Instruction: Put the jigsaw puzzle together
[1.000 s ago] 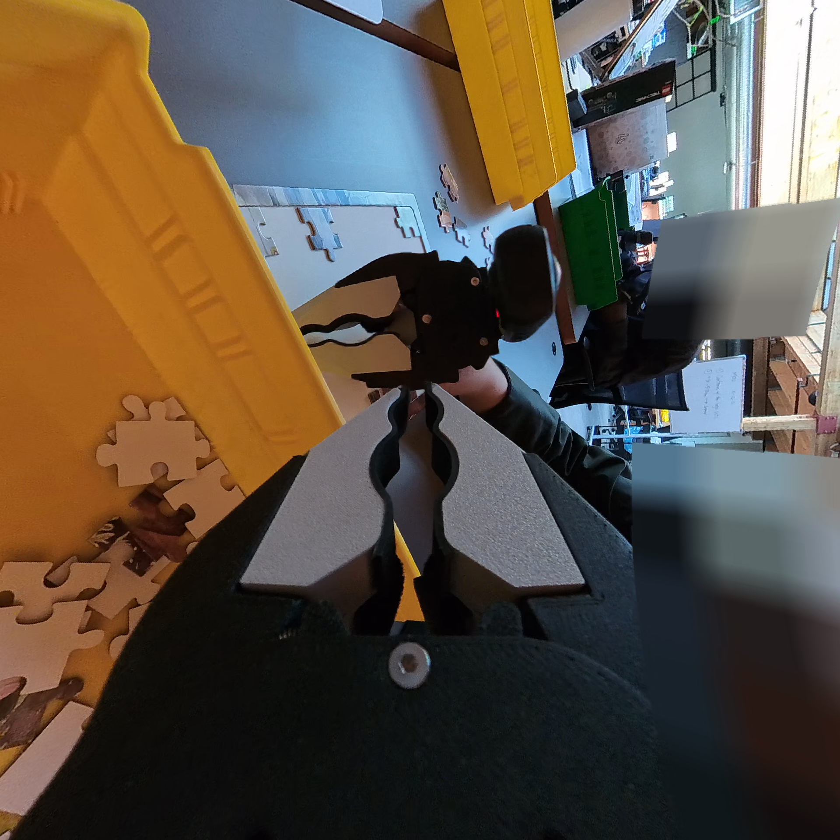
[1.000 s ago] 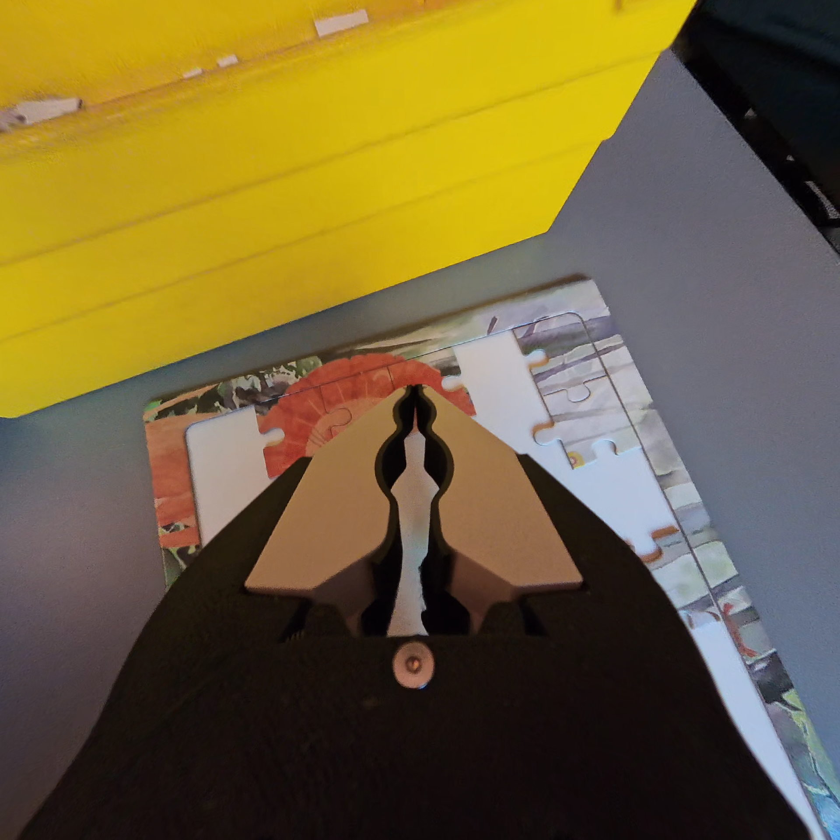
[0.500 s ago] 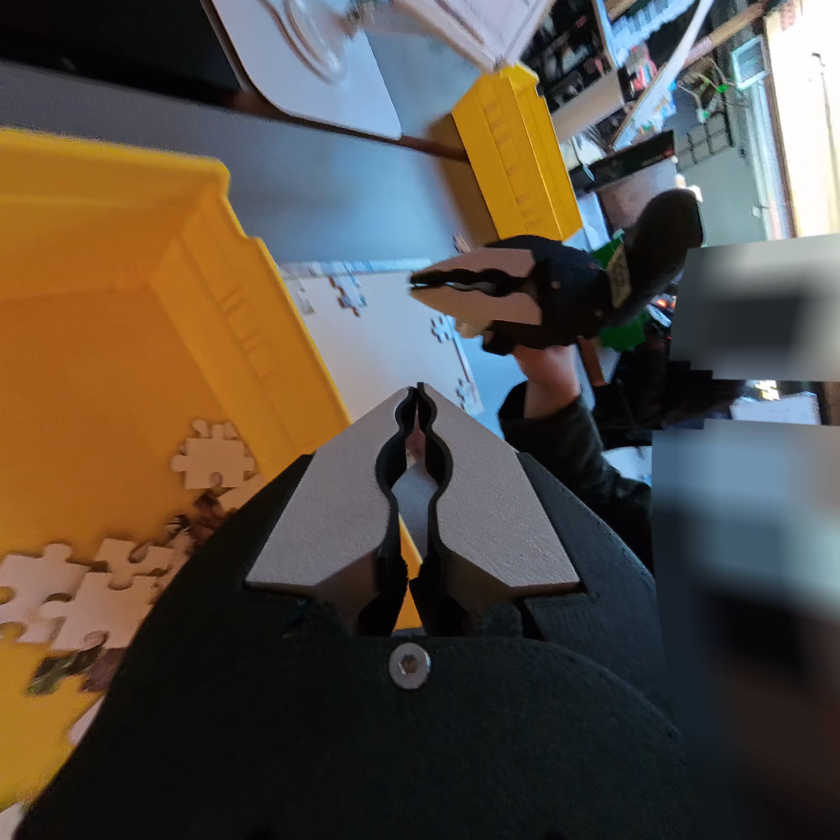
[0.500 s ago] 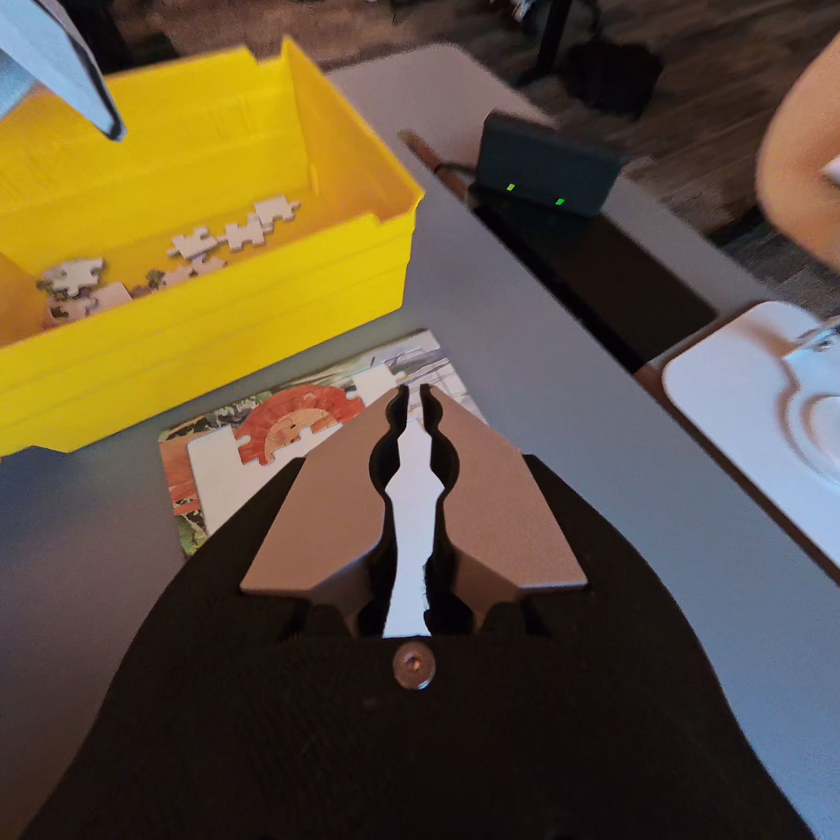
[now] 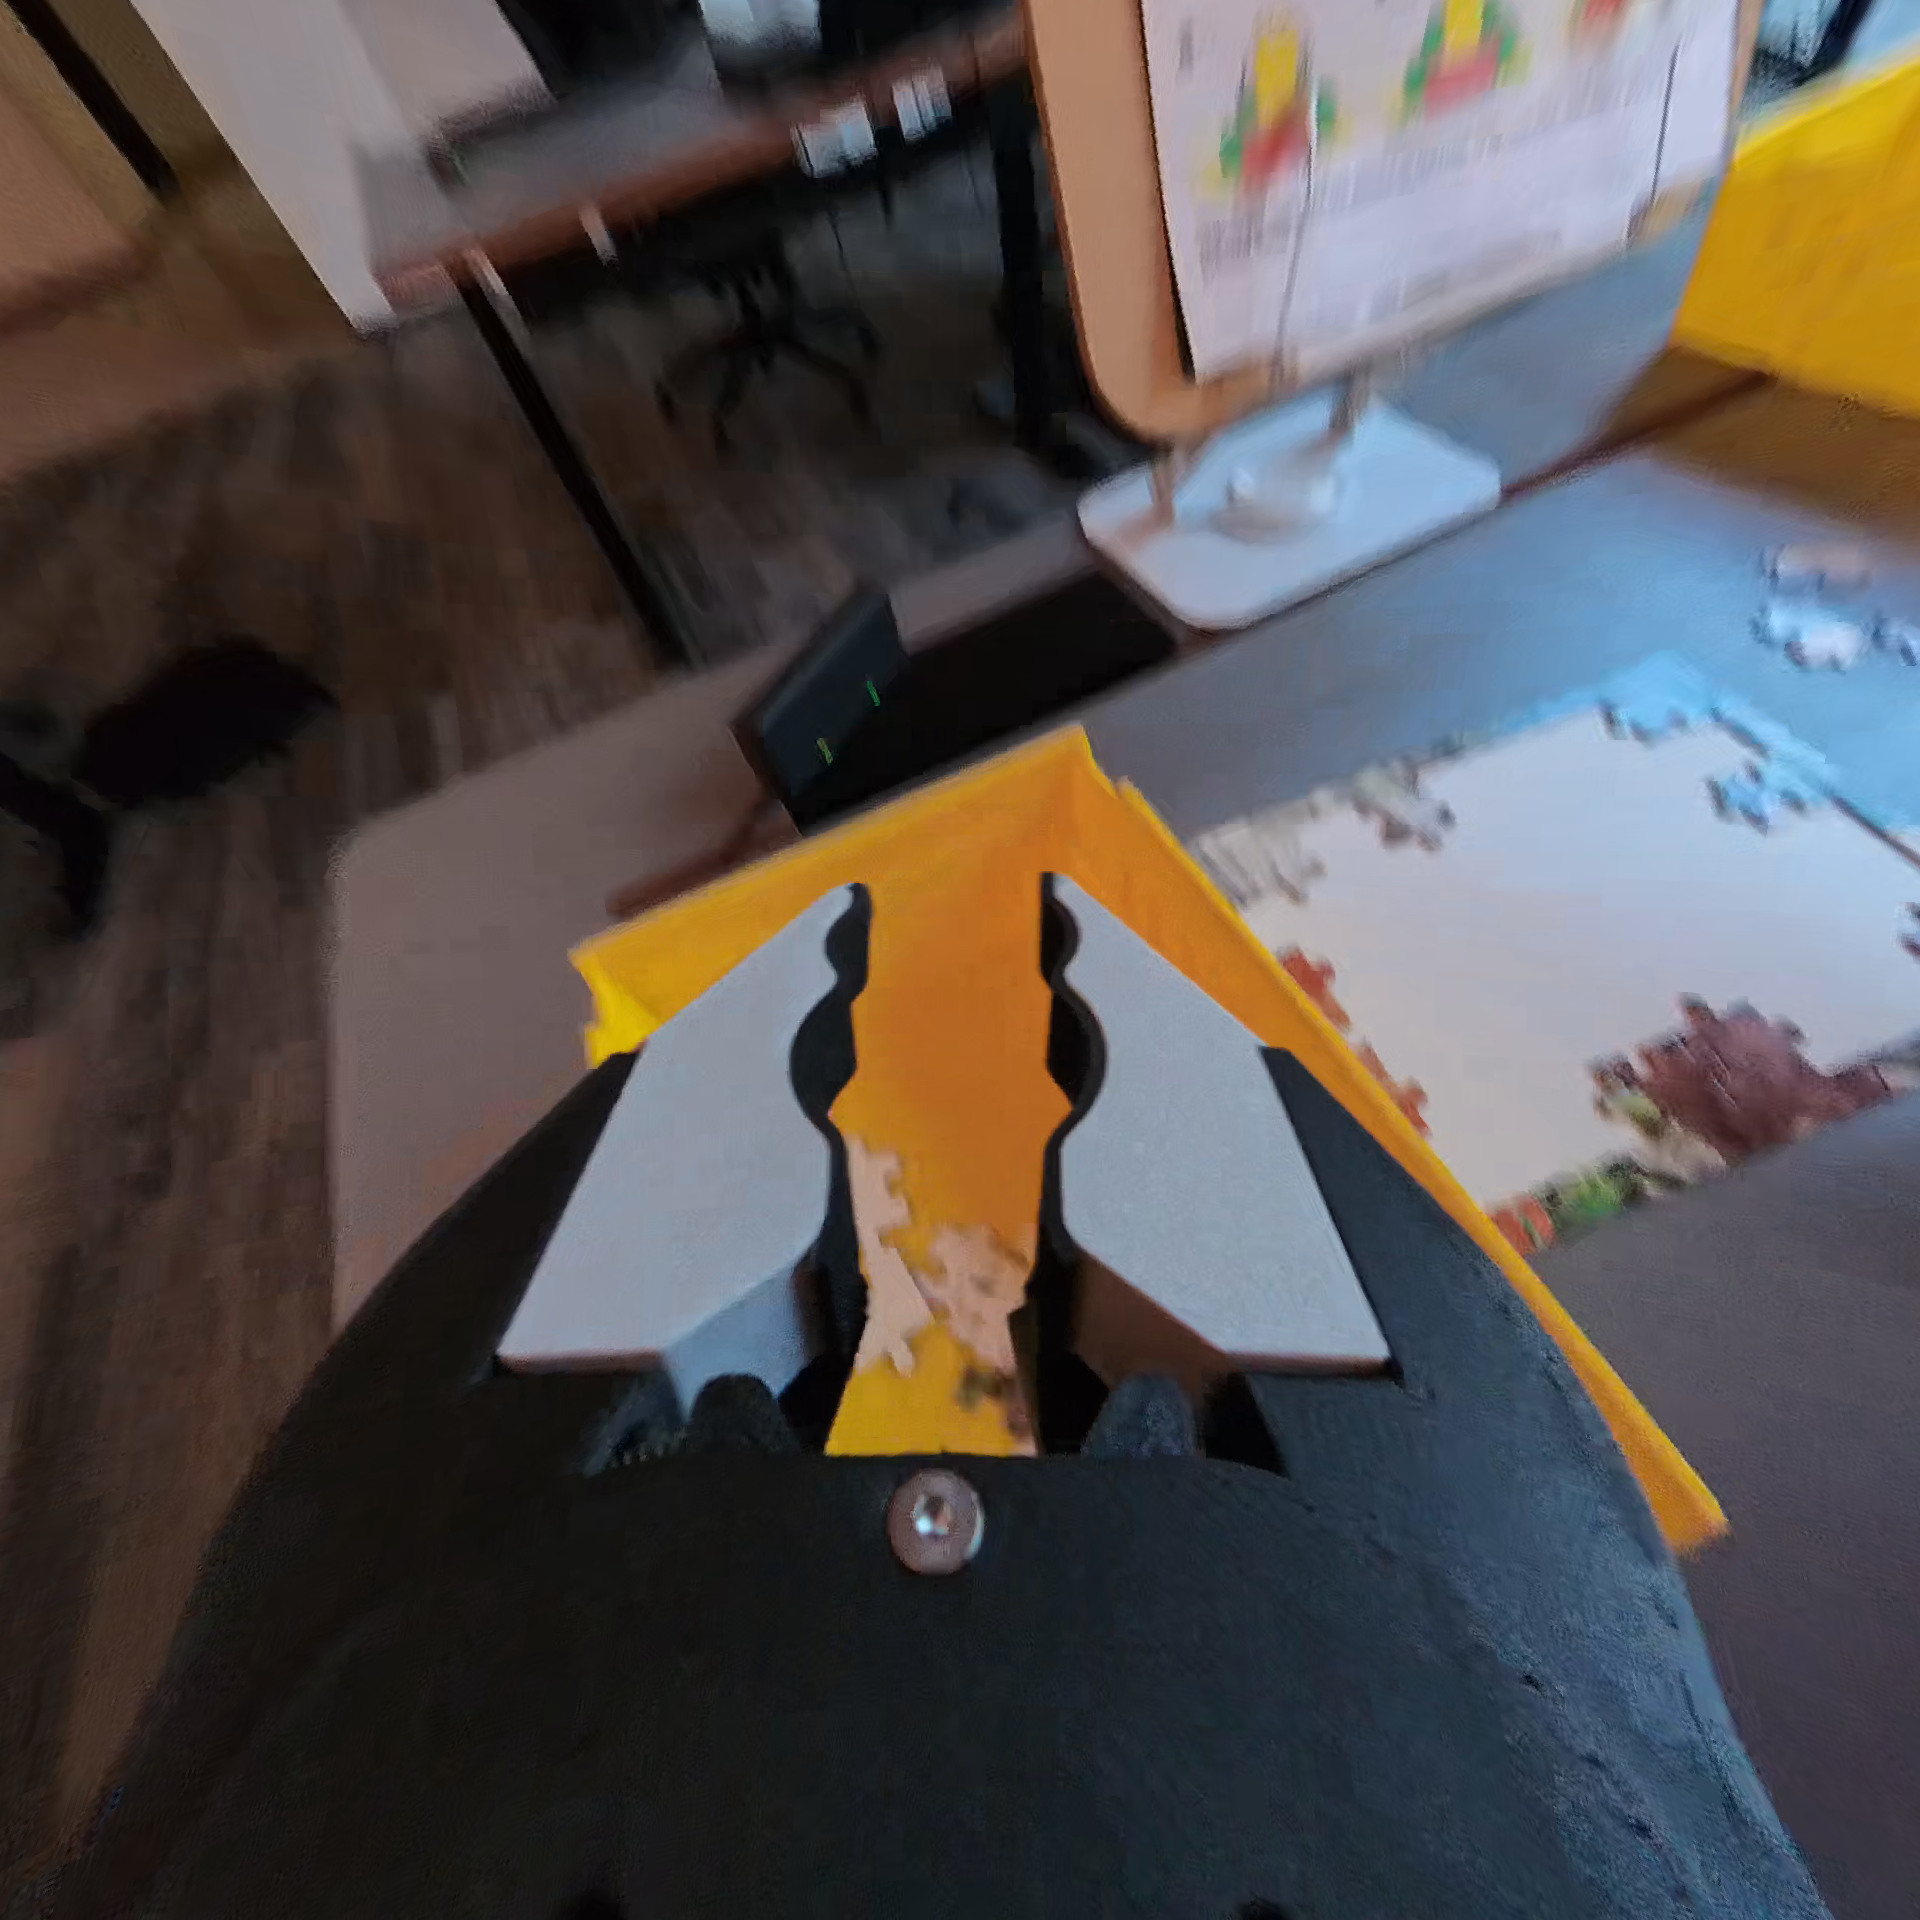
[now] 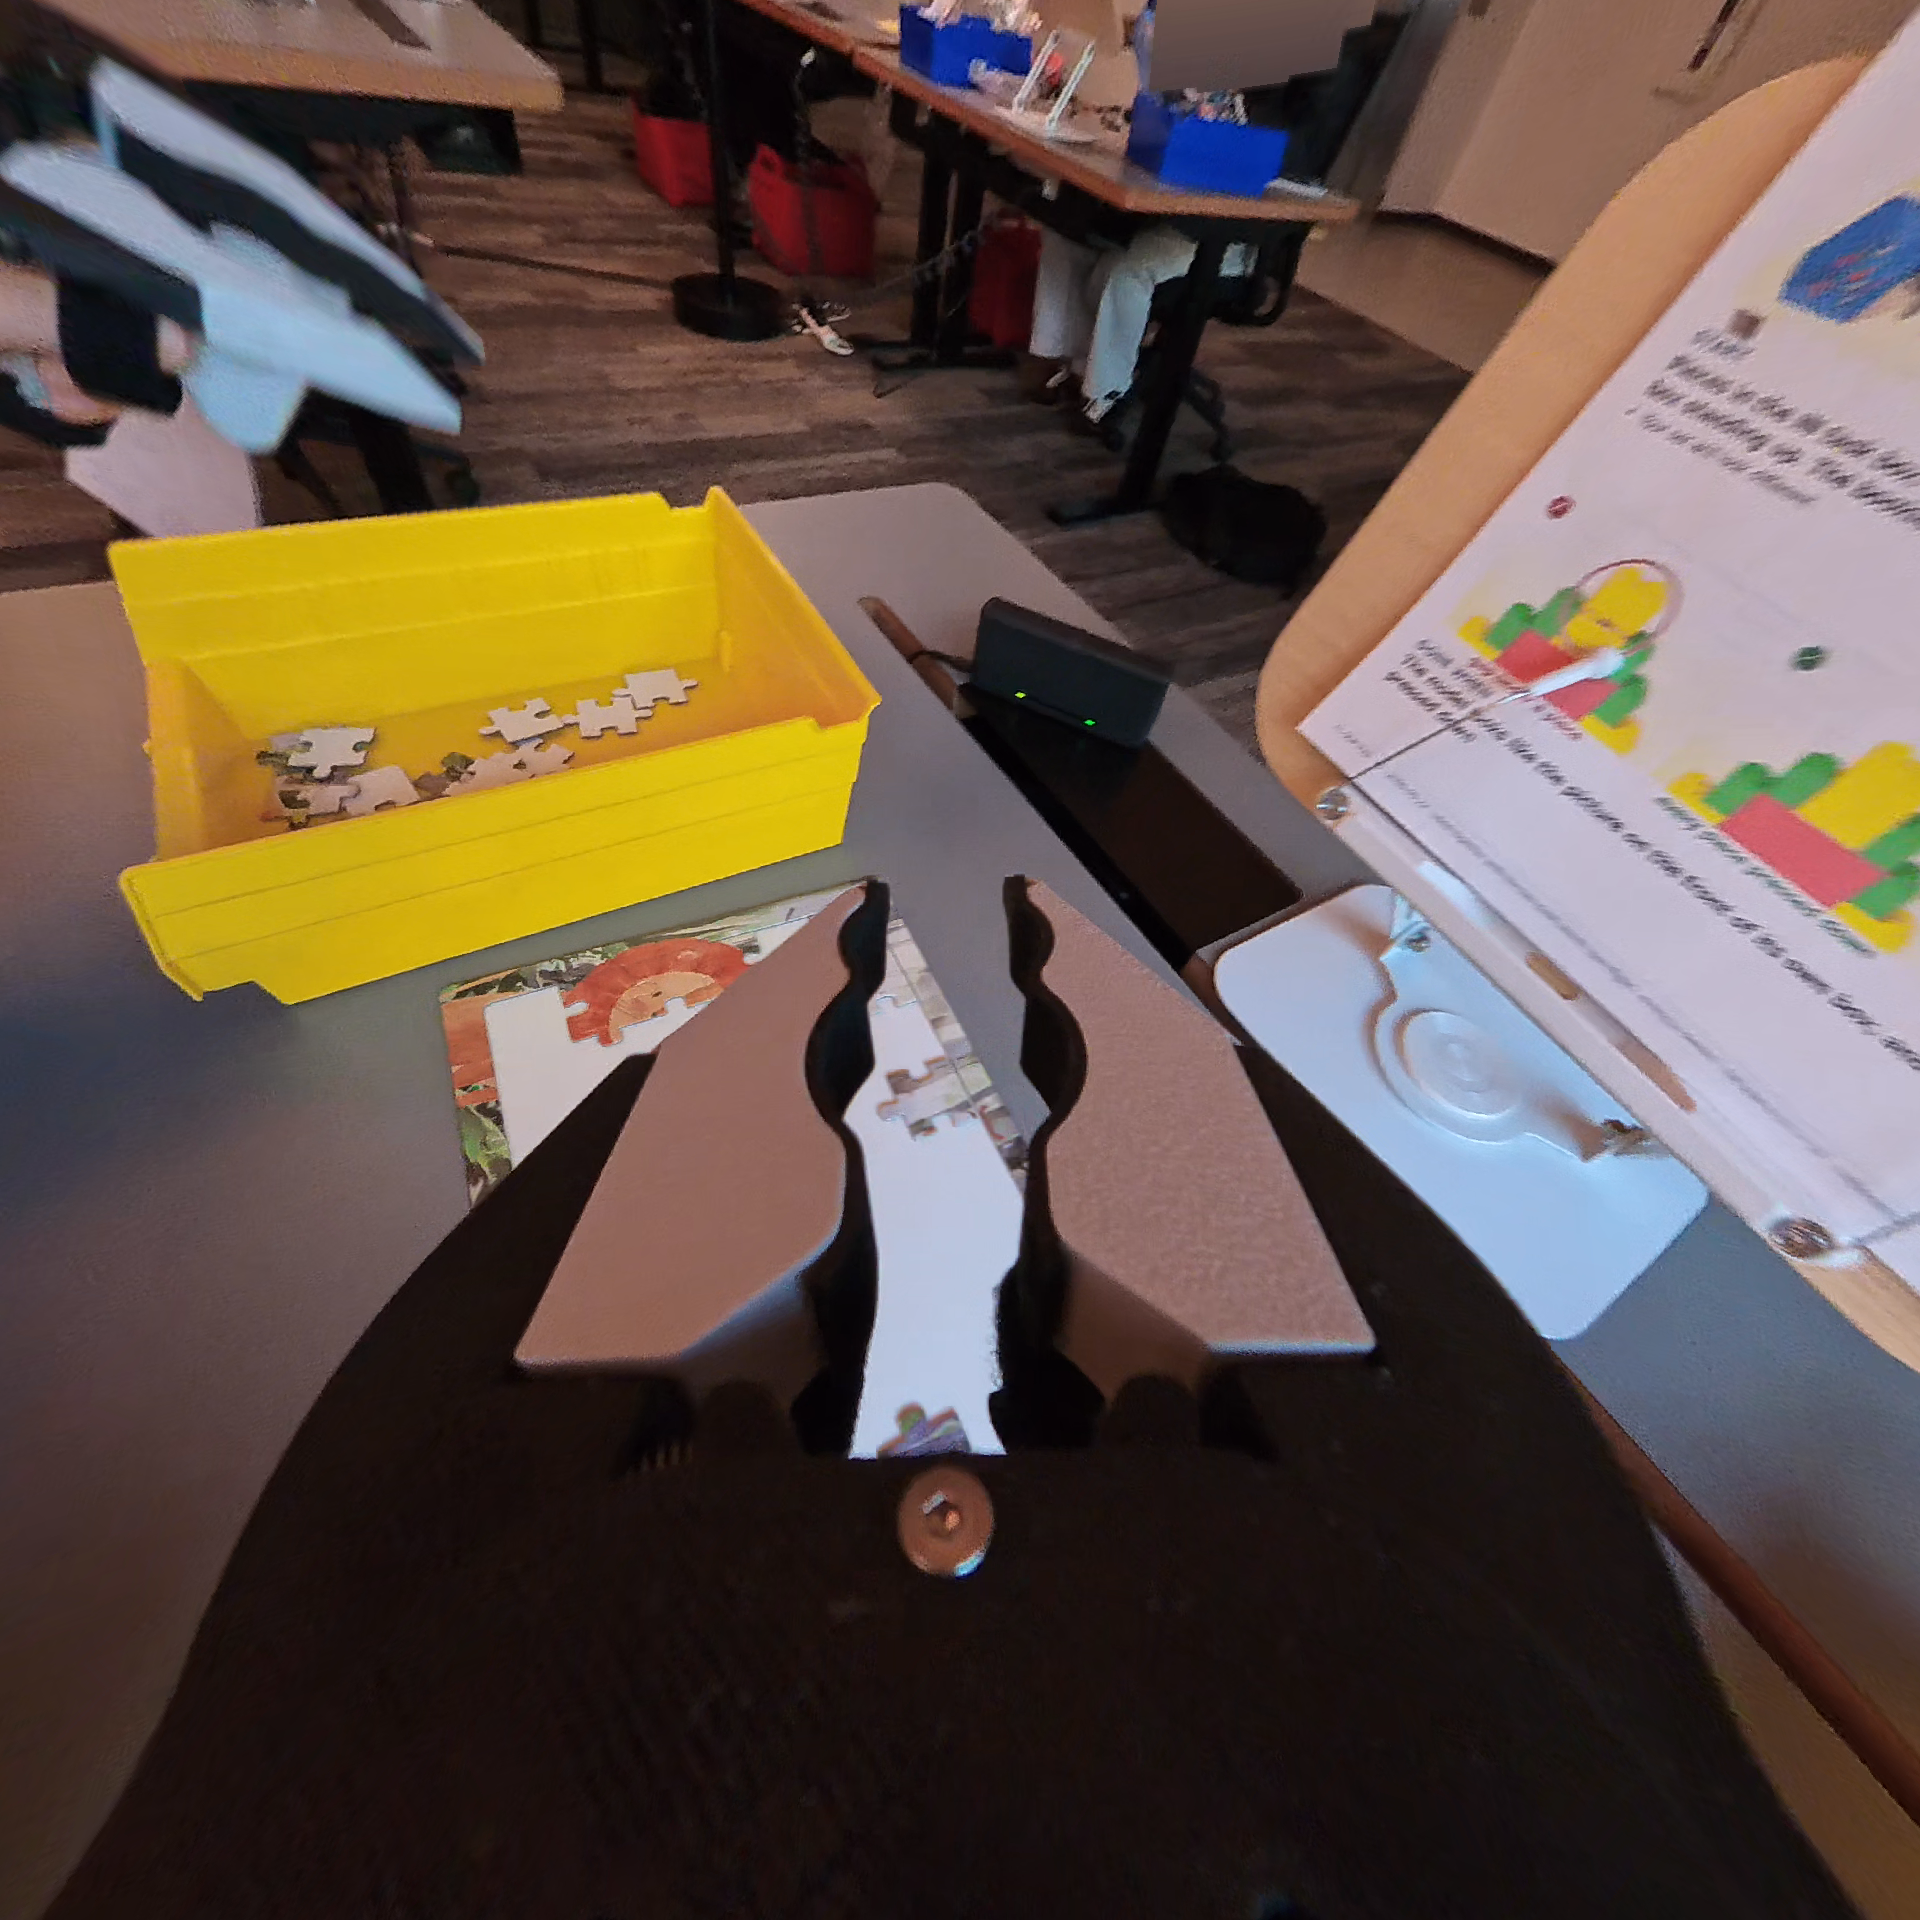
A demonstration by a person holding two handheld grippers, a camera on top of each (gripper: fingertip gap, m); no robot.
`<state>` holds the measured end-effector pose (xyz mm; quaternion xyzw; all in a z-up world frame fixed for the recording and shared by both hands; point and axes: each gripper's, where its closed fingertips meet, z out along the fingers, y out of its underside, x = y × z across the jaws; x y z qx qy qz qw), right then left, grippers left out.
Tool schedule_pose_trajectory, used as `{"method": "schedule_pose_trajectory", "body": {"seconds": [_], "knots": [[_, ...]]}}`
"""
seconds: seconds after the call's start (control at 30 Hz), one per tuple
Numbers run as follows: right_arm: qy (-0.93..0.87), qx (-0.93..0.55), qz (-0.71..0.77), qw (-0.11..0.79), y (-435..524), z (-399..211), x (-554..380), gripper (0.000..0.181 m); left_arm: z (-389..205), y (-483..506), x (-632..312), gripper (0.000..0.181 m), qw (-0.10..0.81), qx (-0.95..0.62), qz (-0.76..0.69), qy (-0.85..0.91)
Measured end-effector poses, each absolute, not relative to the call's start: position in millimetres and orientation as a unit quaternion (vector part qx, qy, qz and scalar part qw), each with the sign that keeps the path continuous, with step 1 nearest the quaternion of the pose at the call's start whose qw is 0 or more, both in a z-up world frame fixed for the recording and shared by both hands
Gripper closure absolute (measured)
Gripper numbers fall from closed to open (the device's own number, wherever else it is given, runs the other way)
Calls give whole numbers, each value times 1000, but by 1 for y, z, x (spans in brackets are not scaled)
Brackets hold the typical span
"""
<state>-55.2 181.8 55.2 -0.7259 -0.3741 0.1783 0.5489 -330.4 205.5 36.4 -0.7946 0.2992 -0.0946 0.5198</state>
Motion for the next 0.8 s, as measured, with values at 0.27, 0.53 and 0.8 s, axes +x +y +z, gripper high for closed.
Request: {"method": "schedule_pose_trajectory", "body": {"seconds": [0.27,0.53,0.8], "knots": [[-349,-727,217,549,177,64,-33,156,-54,199,-343,152,336,-856,-9,393],[-327,-726,243,554,175,70,-20,156,-108,201,-339,136,251,-870,-21,424],[-317,-729,274,542,177,67,-23,156,-143,200,-305,130,222,-840,-57,491]]}}
